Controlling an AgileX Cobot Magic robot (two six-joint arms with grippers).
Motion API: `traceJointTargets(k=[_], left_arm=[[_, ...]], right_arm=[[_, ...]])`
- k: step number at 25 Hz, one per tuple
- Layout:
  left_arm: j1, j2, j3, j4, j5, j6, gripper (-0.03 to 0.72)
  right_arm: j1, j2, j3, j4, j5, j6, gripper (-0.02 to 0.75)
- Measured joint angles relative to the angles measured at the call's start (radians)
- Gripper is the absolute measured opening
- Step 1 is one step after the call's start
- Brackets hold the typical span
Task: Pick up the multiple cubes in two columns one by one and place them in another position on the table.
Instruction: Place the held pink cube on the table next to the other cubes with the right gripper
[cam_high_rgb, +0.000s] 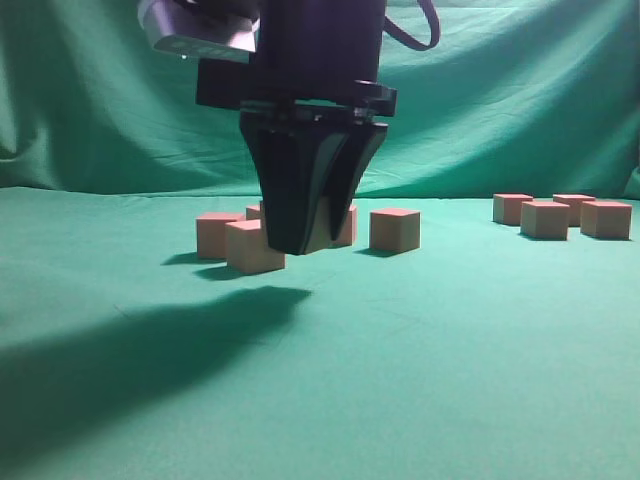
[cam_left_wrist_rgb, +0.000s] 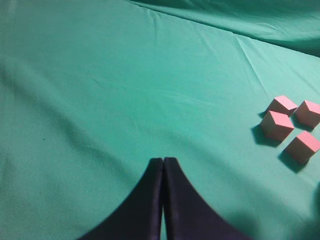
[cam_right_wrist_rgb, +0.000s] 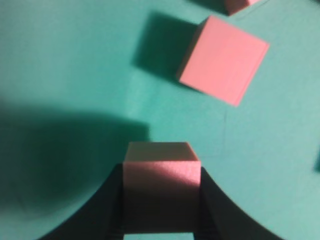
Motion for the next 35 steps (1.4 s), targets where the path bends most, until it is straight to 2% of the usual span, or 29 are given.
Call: traceJointTargets(k=[20,35], left_arm=[[0.0,0.0,0.0,0.0,0.0,0.0,0.0],[0.0,0.0,0.0,0.0,0.0,0.0,0.0]], right_arm=[[0.0,0.064,-0.019,-0.136,-0.065,0.002,0.256],[0.0,0.079,-0.028,-0.138,-0.057,0.002,0.256]])
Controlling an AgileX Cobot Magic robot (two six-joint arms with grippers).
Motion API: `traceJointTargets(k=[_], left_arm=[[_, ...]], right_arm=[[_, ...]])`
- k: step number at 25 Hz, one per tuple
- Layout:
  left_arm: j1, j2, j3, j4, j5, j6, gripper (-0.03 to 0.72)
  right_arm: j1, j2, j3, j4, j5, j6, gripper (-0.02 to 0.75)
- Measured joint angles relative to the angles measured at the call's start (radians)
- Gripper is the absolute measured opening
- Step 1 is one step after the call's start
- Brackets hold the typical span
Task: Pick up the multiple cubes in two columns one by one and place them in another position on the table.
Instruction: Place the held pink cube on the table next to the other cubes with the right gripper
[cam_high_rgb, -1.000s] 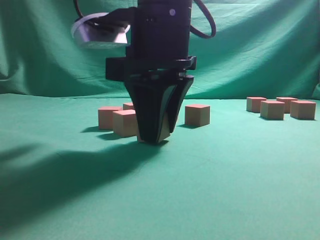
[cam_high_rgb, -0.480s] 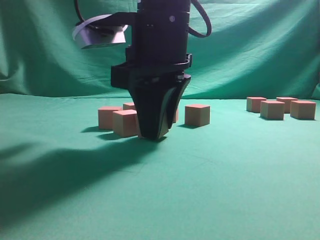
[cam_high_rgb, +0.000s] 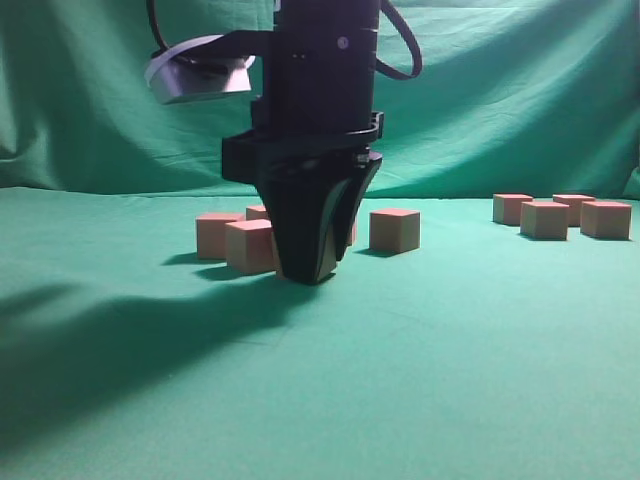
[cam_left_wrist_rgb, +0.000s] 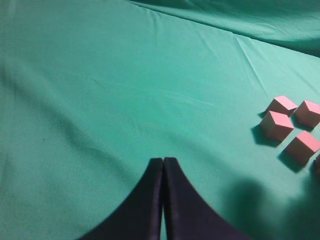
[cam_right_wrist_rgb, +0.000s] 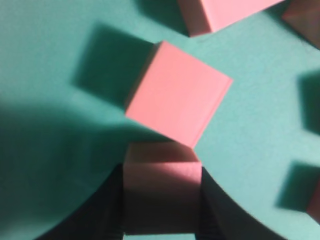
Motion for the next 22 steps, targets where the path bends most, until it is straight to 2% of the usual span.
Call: traceJointTargets(k=[1,8,12,13,14,22], left_arm=[[0.0,0.0,0.0,0.0,0.0,0.0,0.0],[0.0,0.0,0.0,0.0,0.0,0.0,0.0],[0.0,0.0,0.0,0.0,0.0,0.0,0.0],[0.0,0.0,0.0,0.0,0.0,0.0,0.0],[0.0,0.0,0.0,0.0,0.0,0.0,0.0],[0.0,0.0,0.0,0.0,0.0,0.0,0.0]], right_arm=[[0.0,0.002,0.0,0.002,0.0,0.0,0.256],[0.0,0.004,-0.002,0.0,0.014,0.0,0.536],[0.0,0.002,-0.015,0.004,0.059,0.0,0.531],[0.0,0.007,-0.025,0.008,0.087,0.0,0.573],[0.0,0.012,-0.039,0.01,0.114,0.0,0.557],[0.0,0.021,-0.261,0.052,0.303,0.0,0.557]])
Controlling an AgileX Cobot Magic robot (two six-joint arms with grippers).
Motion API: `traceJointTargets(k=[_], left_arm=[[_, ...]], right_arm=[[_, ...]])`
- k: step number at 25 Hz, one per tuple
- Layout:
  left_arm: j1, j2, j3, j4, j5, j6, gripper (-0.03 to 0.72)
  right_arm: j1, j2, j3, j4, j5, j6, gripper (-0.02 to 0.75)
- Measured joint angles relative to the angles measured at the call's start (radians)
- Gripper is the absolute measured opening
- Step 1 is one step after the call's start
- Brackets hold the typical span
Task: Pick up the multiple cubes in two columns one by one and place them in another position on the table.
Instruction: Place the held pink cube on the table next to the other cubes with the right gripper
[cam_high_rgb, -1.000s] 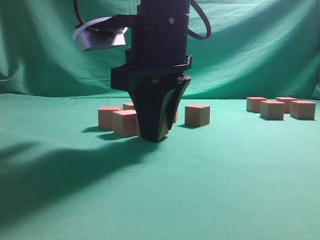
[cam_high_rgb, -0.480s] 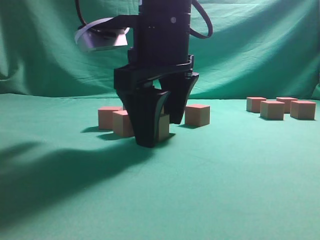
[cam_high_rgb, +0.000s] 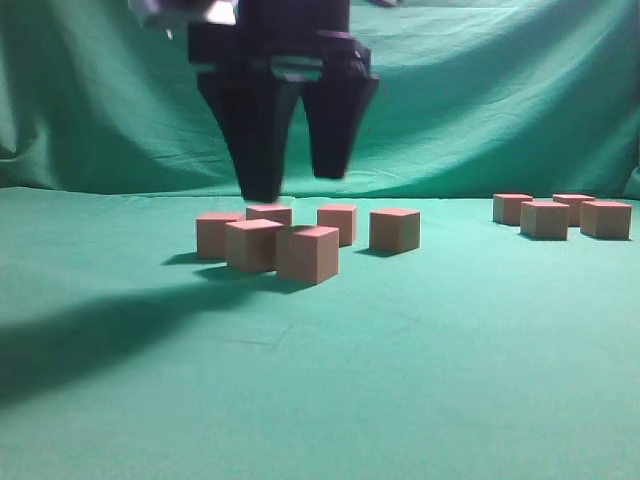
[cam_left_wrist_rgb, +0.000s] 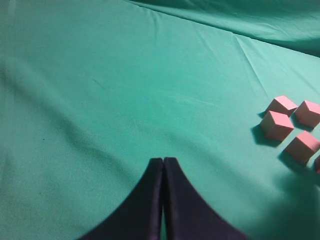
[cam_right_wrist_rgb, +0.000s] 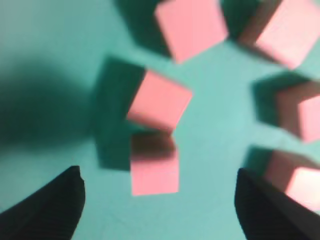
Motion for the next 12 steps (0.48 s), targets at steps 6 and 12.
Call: traceJointTargets(k=[6,12], left_arm=[[0.0,0.0,0.0,0.0,0.0,0.0,0.0],[0.0,0.0,0.0,0.0,0.0,0.0,0.0]], right_arm=[[0.0,-0.037,-0.129,-0.029,0.016,0.03,0.557],[-0.044,-0.181,-0.139,-0.19,0.026,0.178,0.557]])
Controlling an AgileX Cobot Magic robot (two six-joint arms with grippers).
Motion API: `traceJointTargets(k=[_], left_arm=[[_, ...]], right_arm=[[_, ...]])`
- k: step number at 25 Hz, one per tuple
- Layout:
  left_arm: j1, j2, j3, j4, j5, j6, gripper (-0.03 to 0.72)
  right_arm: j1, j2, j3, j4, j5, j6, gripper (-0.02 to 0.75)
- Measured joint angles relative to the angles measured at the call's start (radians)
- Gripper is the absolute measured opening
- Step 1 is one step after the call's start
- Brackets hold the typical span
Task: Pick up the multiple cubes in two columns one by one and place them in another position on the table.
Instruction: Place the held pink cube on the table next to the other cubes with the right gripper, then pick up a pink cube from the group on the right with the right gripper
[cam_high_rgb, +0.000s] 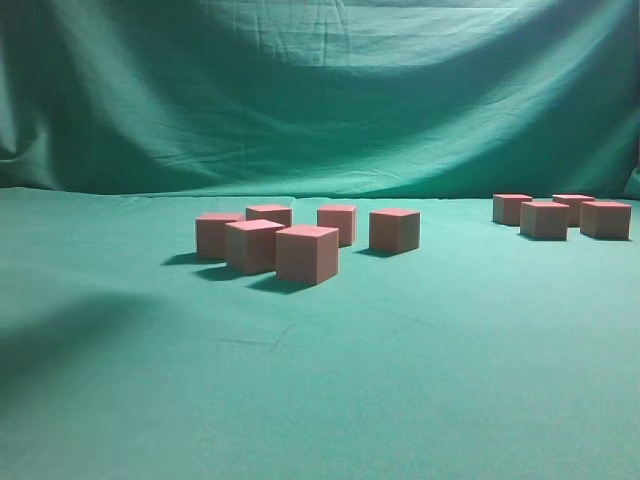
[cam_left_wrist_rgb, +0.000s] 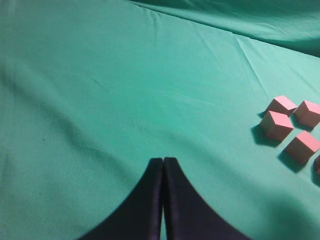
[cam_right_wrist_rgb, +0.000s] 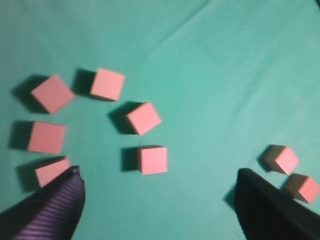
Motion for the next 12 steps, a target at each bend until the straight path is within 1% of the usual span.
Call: traceJointTargets(k=[1,3,5,7,9,12], left_arm=[[0.0,0.0,0.0,0.0,0.0,0.0,0.0],[0.0,0.0,0.0,0.0,0.0,0.0,0.0],[0.0,0.0,0.0,0.0,0.0,0.0,0.0],[0.0,0.0,0.0,0.0,0.0,0.0,0.0],[0.0,0.0,0.0,0.0,0.0,0.0,0.0],[0.0,0.0,0.0,0.0,0.0,0.0,0.0]], right_arm=[[-0.025,-0.024,-0.001,0.0,0.0,0.024,0.557],[-0.103,-0.058,0.001,0.012,0.002,0.061,0.557],[-0.185,-0.08,0.03,0.055,0.002,0.089,0.557],[-0.275,-0.084,0.074,0.106,0.004,0.114,0.557],[-0.345,-0.08,0.136,0.14,0.004,0.133,0.557],[-0.422,-0.067,0.215,0.161,-0.005,0.171,0.557]])
